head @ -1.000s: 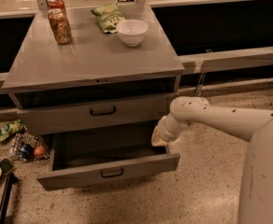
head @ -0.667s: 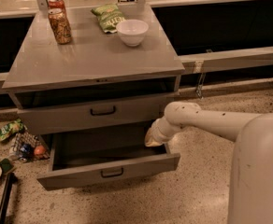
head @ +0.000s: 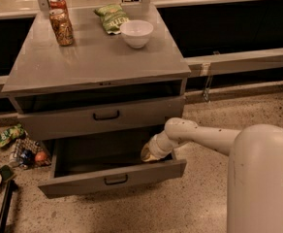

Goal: Open middle drawer

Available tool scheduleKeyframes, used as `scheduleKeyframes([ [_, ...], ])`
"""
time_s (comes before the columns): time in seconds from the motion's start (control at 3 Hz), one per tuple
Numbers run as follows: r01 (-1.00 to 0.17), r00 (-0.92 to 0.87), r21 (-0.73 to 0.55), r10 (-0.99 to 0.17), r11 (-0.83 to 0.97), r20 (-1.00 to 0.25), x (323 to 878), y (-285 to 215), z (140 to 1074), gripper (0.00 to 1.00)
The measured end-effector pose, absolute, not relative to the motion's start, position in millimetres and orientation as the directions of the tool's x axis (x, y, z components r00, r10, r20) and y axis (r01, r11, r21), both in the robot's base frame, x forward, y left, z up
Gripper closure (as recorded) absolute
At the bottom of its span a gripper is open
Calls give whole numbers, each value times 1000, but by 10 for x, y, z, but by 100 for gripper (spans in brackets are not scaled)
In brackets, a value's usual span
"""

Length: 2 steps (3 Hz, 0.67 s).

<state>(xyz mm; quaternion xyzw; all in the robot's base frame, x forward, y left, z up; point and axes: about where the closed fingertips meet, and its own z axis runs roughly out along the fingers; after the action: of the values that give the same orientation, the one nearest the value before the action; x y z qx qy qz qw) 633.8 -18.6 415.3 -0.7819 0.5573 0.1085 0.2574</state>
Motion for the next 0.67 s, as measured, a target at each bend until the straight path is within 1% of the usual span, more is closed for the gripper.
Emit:
scheduleKeyframes([
  [0.33,-933,357,-226,-799,-280,-484,6192,-106,3972,100],
  [0.67,-943,329,-139,-795,-302,-510,6006,-53,3867,100],
])
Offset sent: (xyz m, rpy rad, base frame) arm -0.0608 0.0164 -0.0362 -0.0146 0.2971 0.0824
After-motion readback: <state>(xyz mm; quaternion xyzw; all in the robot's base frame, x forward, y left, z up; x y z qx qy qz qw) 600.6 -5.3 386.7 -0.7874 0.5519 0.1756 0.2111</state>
